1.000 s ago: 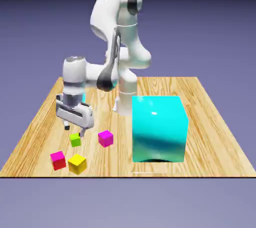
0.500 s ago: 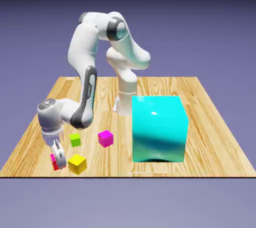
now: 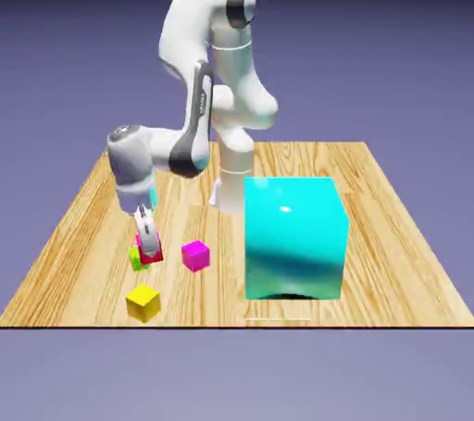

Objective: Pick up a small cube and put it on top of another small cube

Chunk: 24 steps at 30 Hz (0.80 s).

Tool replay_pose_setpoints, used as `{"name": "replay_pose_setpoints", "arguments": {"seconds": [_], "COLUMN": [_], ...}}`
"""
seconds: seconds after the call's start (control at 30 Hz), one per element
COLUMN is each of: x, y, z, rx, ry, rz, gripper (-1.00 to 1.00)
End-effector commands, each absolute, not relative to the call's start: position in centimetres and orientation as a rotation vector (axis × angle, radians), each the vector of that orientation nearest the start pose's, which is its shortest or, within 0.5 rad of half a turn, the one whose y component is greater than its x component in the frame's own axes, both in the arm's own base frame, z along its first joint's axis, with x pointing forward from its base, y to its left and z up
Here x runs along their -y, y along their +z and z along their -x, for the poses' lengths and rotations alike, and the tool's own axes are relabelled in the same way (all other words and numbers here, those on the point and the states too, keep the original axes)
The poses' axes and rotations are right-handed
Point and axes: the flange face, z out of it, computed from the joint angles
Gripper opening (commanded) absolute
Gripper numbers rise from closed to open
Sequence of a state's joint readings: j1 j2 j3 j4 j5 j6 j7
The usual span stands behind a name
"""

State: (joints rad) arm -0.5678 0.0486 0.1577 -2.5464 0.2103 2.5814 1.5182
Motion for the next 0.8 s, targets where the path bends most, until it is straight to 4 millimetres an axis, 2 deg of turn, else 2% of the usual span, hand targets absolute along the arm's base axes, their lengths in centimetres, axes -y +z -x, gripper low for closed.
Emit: {"name": "replay_pose_setpoints", "arguments": {"seconds": [0.0,0.17,0.3,0.37,0.63,0.67,0.7,0.73,0.77], "x": [17.6,13.6,11.3,11.3,11.2,11.2,11.2,11.2,11.3], "y": [25.4,25.9,25.4,25.4,18.7,18.4,18.4,18.4,19.3], "z": [-40.6,-36.0,-31.8,-31.7,-31.7,-31.7,-31.7,-31.7,-31.8], "rx": [-2.669,-2.772,-2.878,-2.880,-2.881,-2.880,-2.880,-2.880,-2.883], "ry": [0.113,0.089,0.038,0.036,0.035,0.036,0.036,0.036,0.033], "rz": [1.475,1.347,1.233,1.231,1.230,1.231,1.231,1.231,1.230], "gripper": [-1.00,-1.00,-1.00,-1.00,-1.00,-1.00,1.00,1.00,1.00]}}
